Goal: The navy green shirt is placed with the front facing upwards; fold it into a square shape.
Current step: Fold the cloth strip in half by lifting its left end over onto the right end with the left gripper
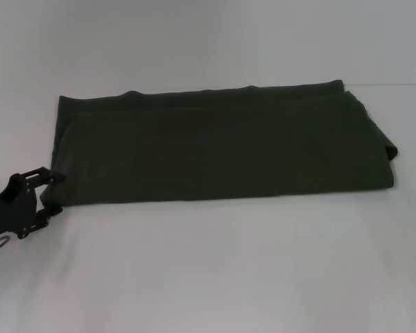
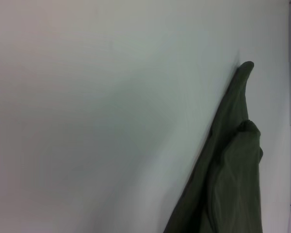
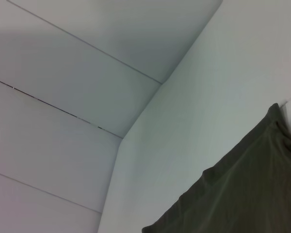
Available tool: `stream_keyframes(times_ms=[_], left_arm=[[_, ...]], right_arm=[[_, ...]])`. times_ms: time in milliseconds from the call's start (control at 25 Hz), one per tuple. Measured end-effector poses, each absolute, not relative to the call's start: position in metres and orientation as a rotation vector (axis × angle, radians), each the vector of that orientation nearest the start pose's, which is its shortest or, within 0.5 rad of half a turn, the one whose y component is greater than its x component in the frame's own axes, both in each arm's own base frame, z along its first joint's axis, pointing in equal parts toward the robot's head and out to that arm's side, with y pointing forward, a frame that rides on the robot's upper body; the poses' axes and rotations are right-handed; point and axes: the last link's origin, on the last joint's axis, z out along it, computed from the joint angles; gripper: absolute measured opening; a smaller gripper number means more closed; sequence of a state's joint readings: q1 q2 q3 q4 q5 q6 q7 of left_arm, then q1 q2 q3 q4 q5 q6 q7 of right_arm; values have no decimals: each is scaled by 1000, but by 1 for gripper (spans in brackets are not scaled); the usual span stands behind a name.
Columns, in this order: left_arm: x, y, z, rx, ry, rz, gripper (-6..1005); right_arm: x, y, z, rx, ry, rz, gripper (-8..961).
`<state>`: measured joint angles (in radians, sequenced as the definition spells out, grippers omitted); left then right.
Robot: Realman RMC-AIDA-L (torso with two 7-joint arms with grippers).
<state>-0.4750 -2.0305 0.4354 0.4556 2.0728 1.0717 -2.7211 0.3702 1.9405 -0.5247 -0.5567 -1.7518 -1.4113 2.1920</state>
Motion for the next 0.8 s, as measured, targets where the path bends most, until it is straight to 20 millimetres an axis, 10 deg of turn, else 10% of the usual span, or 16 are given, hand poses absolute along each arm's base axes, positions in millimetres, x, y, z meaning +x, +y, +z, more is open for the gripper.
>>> stream_keyframes(times_ms=[560, 800], left_arm=[[-336, 358, 16, 1641, 2699, 1357, 688], [-350, 342, 10, 1579, 2777, 1263, 687]], right_arm=[[351, 319, 88, -1763, 1774, 1159, 917], [352, 319, 88, -1758, 1775, 1157, 917]])
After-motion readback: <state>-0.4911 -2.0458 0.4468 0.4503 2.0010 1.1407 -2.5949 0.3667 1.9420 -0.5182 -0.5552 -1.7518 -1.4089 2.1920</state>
